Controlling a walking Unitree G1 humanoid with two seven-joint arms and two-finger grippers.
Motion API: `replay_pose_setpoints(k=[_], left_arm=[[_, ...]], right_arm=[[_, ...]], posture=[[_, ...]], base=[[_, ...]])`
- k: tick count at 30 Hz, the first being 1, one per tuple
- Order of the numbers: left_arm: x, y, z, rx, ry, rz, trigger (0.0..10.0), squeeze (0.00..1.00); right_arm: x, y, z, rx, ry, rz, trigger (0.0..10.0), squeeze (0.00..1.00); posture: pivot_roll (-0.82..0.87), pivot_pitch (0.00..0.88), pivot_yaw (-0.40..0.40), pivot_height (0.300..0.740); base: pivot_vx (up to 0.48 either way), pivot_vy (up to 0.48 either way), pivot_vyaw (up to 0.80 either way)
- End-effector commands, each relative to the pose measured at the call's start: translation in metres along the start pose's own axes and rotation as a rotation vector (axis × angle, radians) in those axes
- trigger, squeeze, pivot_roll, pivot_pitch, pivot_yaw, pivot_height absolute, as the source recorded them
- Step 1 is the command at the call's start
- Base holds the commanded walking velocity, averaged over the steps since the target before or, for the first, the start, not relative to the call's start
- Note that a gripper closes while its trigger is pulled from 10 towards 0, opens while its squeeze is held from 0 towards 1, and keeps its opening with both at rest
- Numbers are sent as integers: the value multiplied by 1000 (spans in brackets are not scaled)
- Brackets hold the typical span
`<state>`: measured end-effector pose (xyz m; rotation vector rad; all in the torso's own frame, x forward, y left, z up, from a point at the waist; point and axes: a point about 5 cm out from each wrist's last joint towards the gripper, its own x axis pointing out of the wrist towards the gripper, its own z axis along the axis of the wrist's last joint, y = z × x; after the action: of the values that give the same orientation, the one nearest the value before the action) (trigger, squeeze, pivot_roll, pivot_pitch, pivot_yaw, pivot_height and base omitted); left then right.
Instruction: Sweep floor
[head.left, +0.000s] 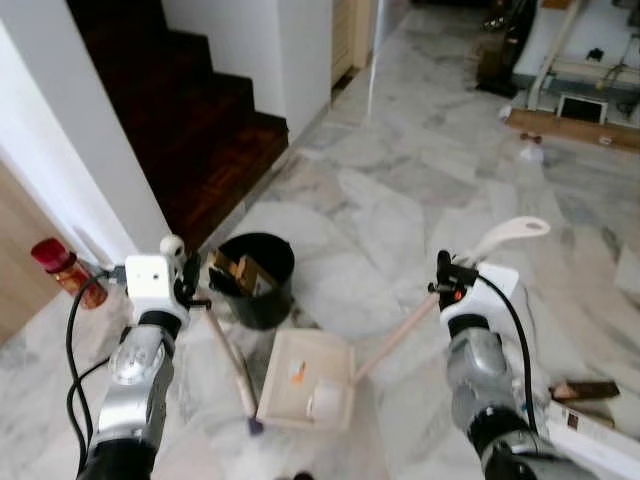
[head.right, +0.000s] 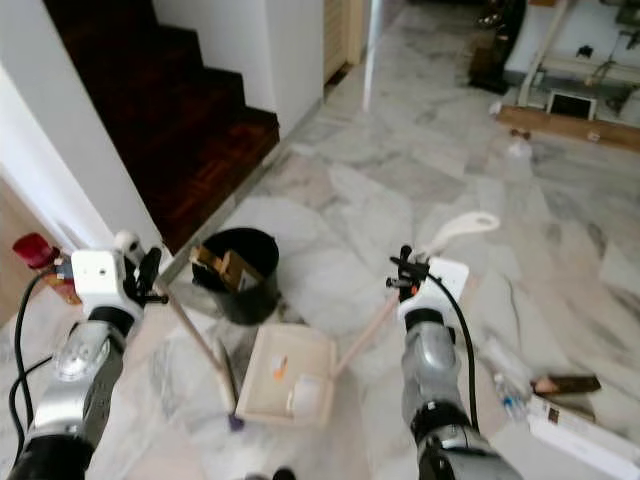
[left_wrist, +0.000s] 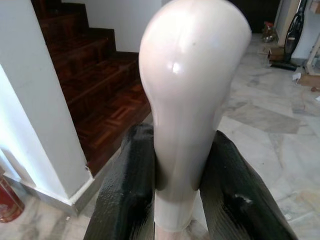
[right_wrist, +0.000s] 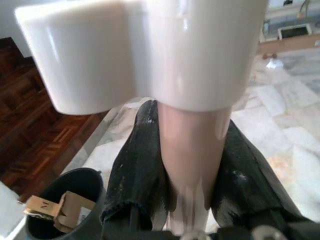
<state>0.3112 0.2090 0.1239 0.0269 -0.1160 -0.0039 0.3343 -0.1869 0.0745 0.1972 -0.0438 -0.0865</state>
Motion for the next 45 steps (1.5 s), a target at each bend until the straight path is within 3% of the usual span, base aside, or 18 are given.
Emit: replay_pose_setpoints(k=[1, 5, 23, 29, 45], left_arm=[[2, 3, 10, 23, -34, 4, 10000, 0], [2, 1, 10, 25, -31, 0, 10000, 0], [3, -5, 8, 30, -21, -17, 10000, 0], [2, -6, 8, 28, -27, -18, 10000, 0], [1, -9, 3, 28, -11, -29, 10000, 0]], right_arm=[[5, 6, 11, -6, -52, 16, 10000, 0], [5, 6, 10, 0, -50, 14, 10000, 0], [6, 8, 8, 21, -31, 44, 10000, 0], [6, 6, 8, 19, -28, 38, 10000, 0], [9, -27, 26, -31, -92, -163, 10000, 0]], posture=[[85, 77, 38, 740], [83, 76, 39, 740], [83, 72, 36, 740], [84, 72, 33, 740], [79, 62, 27, 740]], base=[[424, 0, 800], [423, 0, 739], [420, 0, 0], [47, 0, 0], [0, 0, 0]])
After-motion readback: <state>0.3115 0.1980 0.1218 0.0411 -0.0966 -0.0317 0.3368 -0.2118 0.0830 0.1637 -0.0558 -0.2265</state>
